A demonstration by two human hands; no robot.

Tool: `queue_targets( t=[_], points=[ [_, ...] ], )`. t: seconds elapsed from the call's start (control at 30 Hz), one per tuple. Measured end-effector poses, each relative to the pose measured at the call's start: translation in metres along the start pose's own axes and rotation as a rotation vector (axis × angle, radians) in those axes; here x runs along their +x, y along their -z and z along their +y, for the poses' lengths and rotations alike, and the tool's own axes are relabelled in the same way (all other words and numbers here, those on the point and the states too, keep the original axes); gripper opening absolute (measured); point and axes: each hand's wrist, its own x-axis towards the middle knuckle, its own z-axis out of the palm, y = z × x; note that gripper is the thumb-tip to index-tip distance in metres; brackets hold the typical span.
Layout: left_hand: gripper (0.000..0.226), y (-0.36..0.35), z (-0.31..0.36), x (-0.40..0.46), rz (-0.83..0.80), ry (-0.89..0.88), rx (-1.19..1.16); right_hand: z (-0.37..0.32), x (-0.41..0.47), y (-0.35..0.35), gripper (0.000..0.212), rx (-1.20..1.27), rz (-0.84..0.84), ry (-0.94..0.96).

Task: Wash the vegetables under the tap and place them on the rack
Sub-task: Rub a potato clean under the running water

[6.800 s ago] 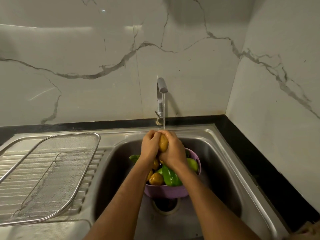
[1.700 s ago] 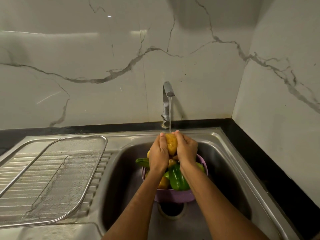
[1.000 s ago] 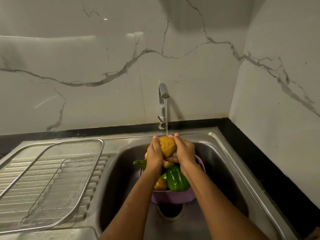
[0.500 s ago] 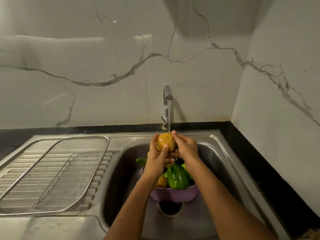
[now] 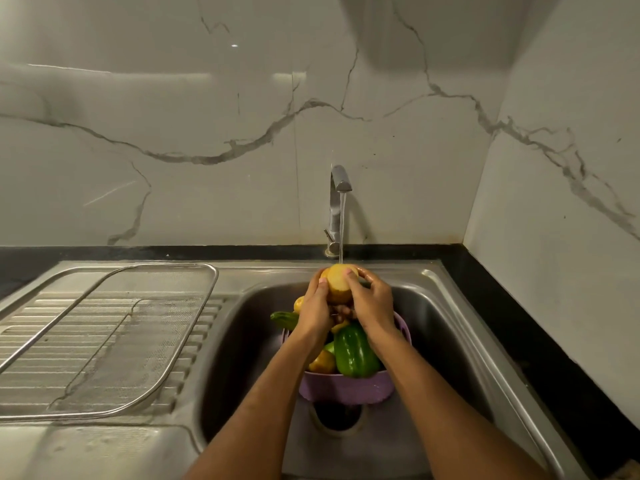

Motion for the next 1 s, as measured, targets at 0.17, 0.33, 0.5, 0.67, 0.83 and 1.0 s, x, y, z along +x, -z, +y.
queue_targets(
  t=[0.17,0.33,0.5,0.67,0.83,1.0],
  points=[
    [0.039,-0.003,-0.001,0.004,-0.016,0.008,-0.061,0.008,0.005,-0.003,0.022,0.006,0.025,-0.009],
    [0.034,-0.003,0.002,0.002,0.000,0.014,-0.115,0.010,0.006,-0.006,0.044,0.035,-0.093,-0.077],
    [0.032,-0.005,-0.002,0.003,-0.074,0.020,-0.084,0.007,0.004,-0.003,0.038,0.010,0.066,-0.096],
    [0.036,-0.005,-0.002,0.006,-0.077,0.046,-0.109,0.007,0.007,0.005,0.021,0.044,-0.039,-0.146],
    [0.041,0.001,-0.006,0.010,-0.025,0.063,-0.099,0.003,-0.003,0.002,0.036,0.050,-0.099,-0.146],
    [0.040,-0.004,-0.008,0.009,-0.063,0.055,-0.027,0.003,-0.002,0.005,0.036,-0.027,0.044,-0.135]
  ],
)
